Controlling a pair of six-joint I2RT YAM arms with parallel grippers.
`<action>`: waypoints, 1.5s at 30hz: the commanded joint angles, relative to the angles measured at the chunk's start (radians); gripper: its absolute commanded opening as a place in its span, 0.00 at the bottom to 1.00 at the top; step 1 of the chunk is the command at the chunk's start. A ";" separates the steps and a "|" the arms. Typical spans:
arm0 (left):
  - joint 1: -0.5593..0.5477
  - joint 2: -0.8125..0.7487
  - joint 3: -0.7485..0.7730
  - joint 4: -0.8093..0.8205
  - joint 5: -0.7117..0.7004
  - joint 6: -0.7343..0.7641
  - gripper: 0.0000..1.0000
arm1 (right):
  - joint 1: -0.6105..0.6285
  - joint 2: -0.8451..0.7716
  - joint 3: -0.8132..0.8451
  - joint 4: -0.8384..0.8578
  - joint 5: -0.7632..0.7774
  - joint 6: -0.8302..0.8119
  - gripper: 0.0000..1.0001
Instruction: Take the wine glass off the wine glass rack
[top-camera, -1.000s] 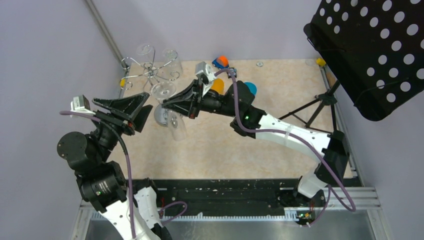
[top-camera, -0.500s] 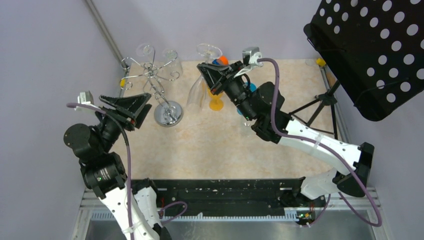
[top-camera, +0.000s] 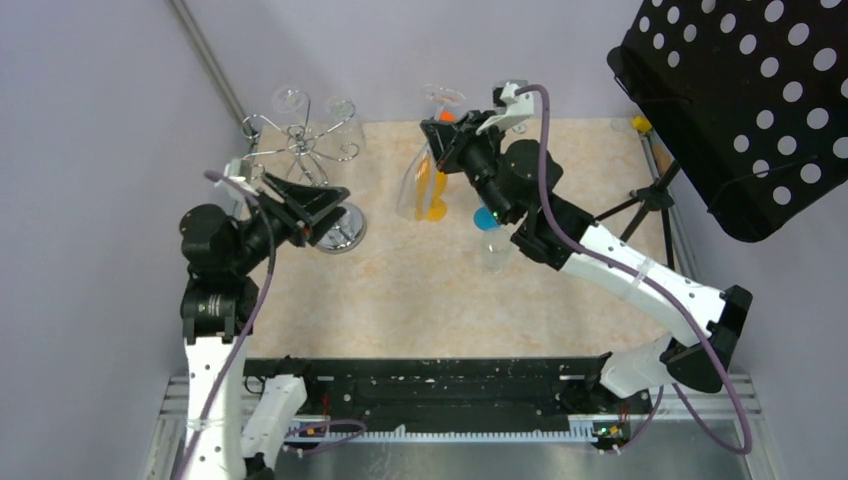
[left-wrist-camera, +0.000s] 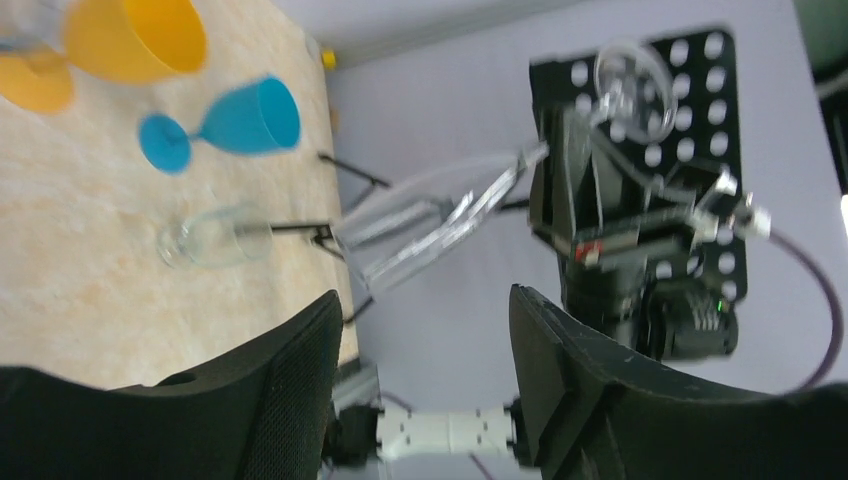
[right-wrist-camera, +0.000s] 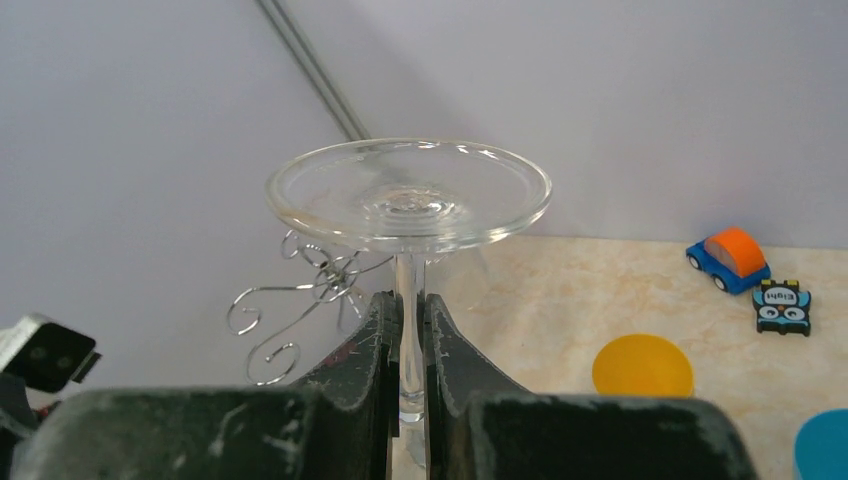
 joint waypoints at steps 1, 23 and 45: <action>-0.257 0.074 -0.004 0.119 -0.225 0.048 0.65 | -0.064 -0.020 0.089 -0.067 -0.022 0.141 0.00; -0.601 0.239 0.031 0.487 -0.343 -0.218 0.63 | -0.173 -0.166 -0.171 0.280 -0.112 0.535 0.00; -0.604 0.187 0.024 0.406 -0.383 -0.240 0.63 | -0.172 -0.151 -0.247 0.447 -0.074 0.528 0.00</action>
